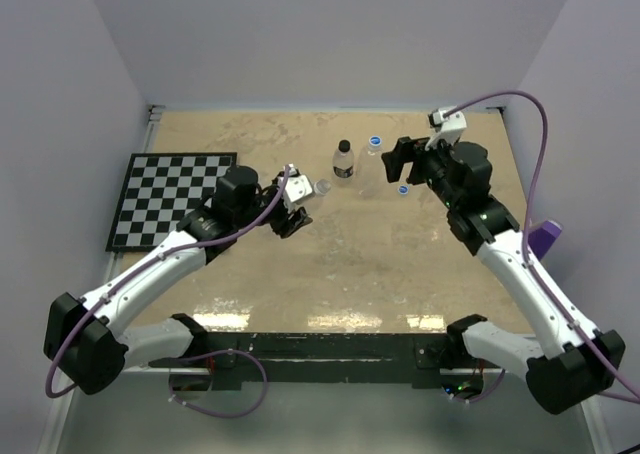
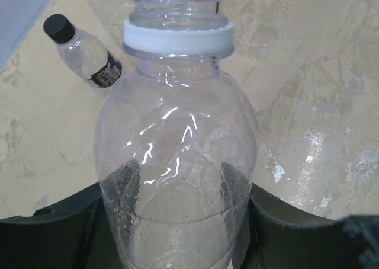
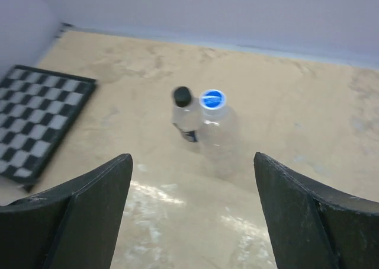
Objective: Screw on the bottle caps
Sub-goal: Screw the bottle cap onto the plastic bottle.
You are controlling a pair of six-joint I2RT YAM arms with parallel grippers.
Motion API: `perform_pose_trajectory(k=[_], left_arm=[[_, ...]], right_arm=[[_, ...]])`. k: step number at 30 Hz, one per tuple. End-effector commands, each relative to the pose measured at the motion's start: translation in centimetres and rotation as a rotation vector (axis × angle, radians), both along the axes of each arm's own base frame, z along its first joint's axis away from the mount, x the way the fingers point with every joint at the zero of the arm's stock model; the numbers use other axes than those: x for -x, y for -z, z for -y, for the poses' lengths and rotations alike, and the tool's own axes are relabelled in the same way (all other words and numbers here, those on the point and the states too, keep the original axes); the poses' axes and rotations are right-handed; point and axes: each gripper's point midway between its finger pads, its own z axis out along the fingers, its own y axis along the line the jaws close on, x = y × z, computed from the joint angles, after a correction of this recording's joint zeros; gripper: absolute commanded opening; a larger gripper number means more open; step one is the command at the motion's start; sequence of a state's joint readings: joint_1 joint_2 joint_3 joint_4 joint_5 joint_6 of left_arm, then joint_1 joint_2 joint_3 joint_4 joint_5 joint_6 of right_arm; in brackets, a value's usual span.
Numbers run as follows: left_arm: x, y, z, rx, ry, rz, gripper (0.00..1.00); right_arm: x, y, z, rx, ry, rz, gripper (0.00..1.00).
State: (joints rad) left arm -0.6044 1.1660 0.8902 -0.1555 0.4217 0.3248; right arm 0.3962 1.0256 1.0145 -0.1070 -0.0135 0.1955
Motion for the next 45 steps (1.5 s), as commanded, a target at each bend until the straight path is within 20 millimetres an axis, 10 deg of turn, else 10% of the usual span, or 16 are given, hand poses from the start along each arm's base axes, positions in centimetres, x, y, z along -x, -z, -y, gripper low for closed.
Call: perform_pose_trajectory(k=[1, 7, 17, 36, 45], left_arm=[[-0.6, -2.3, -1.6, 0.029, -0.114, 0.035, 0.43], [-1.7, -1.8, -2.4, 0.004, -0.191, 0.041, 0.43], [-2.0, -2.2, -3.0, 0.007, -0.227, 0.061, 0.43], [-1.9, -2.0, -2.9, 0.003, -0.219, 0.061, 0.42], [-1.9, -2.1, -2.9, 0.002, -0.215, 0.065, 0.42]], right_arm=[[-3.8, 6.5, 5.4, 0.169, 0.251, -0.189, 0.9], [-8.2, 13.7, 8.7, 0.275, 0.329, -0.378, 0.9], [-10.9, 21.8, 7.7, 0.341, 0.218, -0.56, 0.77], [-12.3, 28.1, 7.7, 0.383, 0.178, -0.69, 0.43], [-12.3, 29.4, 7.1, 0.377, 0.134, -0.721, 0.47]])
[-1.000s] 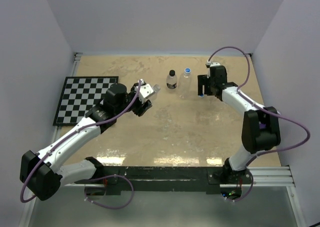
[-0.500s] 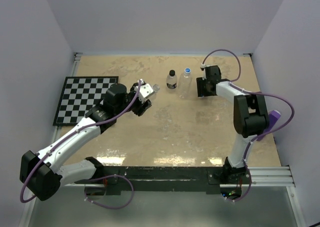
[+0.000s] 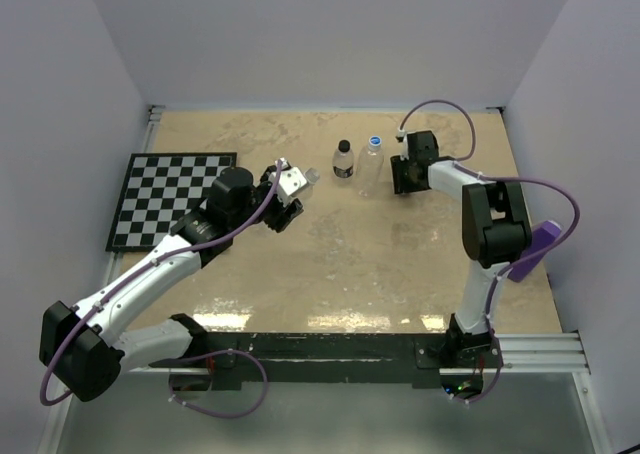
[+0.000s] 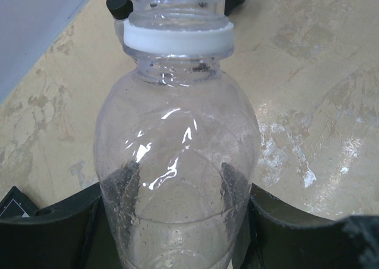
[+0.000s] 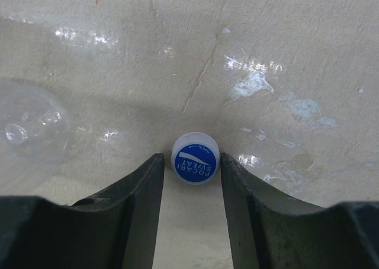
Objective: Screw on the bottle caps
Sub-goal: Screw the bottle cap onto the plastic bottle.
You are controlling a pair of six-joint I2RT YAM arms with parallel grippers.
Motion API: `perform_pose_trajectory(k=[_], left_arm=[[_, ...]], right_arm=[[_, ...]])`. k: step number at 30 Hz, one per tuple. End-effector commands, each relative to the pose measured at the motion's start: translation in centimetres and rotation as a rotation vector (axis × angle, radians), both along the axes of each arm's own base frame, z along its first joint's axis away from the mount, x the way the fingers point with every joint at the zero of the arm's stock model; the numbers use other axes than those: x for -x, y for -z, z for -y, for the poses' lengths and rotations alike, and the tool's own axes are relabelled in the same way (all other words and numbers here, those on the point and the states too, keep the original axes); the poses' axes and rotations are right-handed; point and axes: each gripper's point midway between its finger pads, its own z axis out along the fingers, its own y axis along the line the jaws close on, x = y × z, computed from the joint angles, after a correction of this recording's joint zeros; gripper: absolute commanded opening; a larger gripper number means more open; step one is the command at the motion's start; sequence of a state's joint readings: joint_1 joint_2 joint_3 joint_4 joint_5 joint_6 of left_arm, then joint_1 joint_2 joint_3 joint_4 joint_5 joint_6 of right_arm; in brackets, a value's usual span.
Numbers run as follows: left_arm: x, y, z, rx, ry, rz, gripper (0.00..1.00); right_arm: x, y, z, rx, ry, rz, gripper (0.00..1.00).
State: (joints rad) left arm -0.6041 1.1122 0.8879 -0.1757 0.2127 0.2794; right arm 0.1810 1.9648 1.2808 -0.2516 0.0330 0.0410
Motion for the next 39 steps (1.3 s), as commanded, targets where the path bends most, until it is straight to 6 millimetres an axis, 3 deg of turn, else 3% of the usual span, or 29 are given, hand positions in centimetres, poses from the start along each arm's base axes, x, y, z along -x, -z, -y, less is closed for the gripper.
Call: perform_pose_trajectory(k=[1, 5, 9, 14, 16, 23, 28, 30, 34, 39], left_arm=[[-0.1, -1.1, 0.0, 0.027, -0.005, 0.028, 0.43], [0.0, -1.0, 0.0, 0.024, -0.003, 0.026, 0.43], [0.0, -0.9, 0.0, 0.022, -0.002, 0.026, 0.42], [0.1, -0.9, 0.1, 0.019, 0.017, 0.03, 0.42], [0.3, -1.0, 0.3, 0.018, 0.037, 0.033, 0.43], [1.7, -1.2, 1.1, 0.022, 0.143, 0.054, 0.43], [3.3, -1.2, 2.1, 0.021, 0.265, 0.074, 0.44], [3.9, -1.1, 2.3, 0.016, 0.312, 0.08, 0.44], [5.3, -1.3, 2.7, 0.02, 0.39, 0.093, 0.44], [6.3, -1.2, 2.8, 0.012, 0.409, 0.102, 0.41]], right_arm=[[-0.8, -0.6, -0.3, -0.018, -0.023, 0.015, 0.47], [-0.9, -0.7, -0.2, -0.018, -0.022, 0.018, 0.43], [-0.9, -1.1, 0.2, -0.013, -0.013, 0.025, 0.28], [-0.6, -3.0, 0.4, -0.009, -0.008, 0.055, 0.17], [-0.2, -4.2, 0.4, -0.012, -0.012, 0.075, 0.16], [2.8, -11.7, -0.1, -0.07, -0.06, 0.221, 0.13], [6.5, -18.3, -3.0, -0.146, -0.23, 0.36, 0.12], [8.4, -20.8, -5.1, -0.189, -0.318, 0.421, 0.11], [12.7, -23.8, -10.0, -0.263, -0.522, 0.474, 0.11], [17.7, -27.1, -13.7, -0.34, -0.781, 0.545, 0.11]])
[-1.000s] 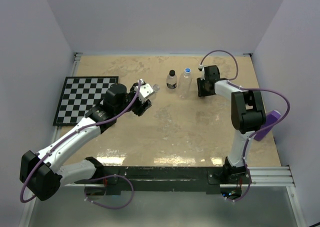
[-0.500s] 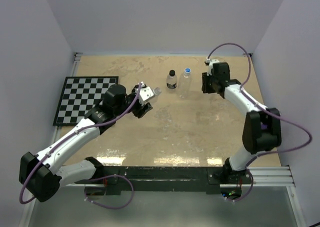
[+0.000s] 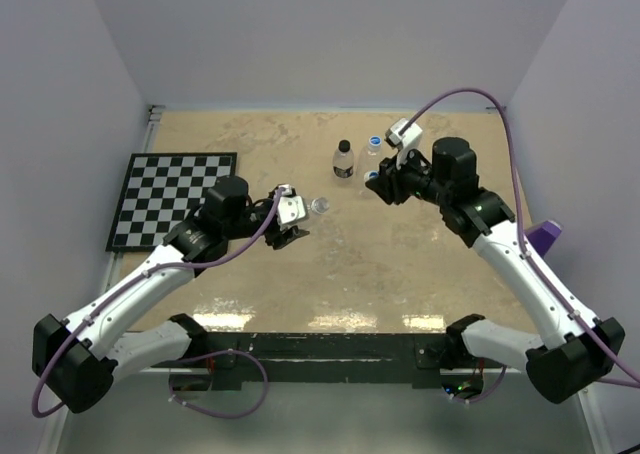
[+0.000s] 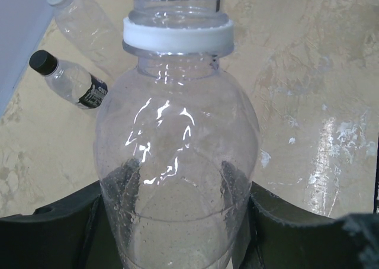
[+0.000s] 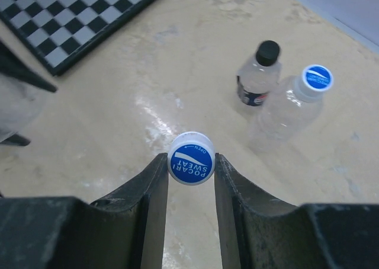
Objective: Screw on the bottle caps
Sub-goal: Screw the bottle cap onto the plastic bottle.
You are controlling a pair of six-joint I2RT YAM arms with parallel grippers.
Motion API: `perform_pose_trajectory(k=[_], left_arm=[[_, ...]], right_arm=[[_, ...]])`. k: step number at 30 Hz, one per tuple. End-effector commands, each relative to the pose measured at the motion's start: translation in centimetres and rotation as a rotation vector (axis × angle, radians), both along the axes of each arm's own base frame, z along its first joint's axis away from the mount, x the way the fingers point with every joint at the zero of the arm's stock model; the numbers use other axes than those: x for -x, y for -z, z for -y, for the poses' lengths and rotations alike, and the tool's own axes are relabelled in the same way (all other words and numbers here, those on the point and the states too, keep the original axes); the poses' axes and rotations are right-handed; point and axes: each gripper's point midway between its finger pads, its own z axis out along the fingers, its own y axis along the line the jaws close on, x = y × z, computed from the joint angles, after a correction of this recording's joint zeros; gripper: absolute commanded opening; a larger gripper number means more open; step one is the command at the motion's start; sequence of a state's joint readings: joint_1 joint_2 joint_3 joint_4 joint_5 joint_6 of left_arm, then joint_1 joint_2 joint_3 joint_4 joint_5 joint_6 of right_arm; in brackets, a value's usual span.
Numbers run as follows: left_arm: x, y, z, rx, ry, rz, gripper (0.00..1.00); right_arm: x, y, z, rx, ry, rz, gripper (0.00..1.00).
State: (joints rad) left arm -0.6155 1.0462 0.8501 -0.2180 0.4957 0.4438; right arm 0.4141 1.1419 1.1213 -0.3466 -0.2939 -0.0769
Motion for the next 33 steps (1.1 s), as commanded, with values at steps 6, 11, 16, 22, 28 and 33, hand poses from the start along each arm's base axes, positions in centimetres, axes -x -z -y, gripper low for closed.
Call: perform_pose_trajectory(k=[6, 11, 16, 22, 28, 33], left_arm=[[1.6, -0.8, 0.6, 0.022, 0.074, 0.052, 0.4], [1.7, -0.4, 0.9, 0.02, 0.082, 0.034, 0.39], [1.9, -0.6, 0.9, 0.031, 0.094, 0.04, 0.39], [2.3, -0.4, 1.3, 0.037, 0.125, 0.03, 0.39], [2.8, -0.4, 1.5, 0.041, 0.152, 0.026, 0.38], [3.1, -0.5, 1.5, 0.039, 0.172, 0.036, 0.37]], right_arm=[[9.0, -4.3, -5.2, -0.055, -0.484, 0.158, 0.07], [11.4, -6.1, -6.9, -0.07, -0.618, 0.224, 0.07], [12.4, -7.3, -8.2, -0.086, -0.685, 0.267, 0.07], [12.8, -8.1, -9.3, -0.097, -0.733, 0.295, 0.07], [13.0, -7.6, -10.4, -0.088, -0.771, 0.279, 0.07], [12.7, -7.0, -10.6, -0.071, -0.763, 0.267, 0.06]])
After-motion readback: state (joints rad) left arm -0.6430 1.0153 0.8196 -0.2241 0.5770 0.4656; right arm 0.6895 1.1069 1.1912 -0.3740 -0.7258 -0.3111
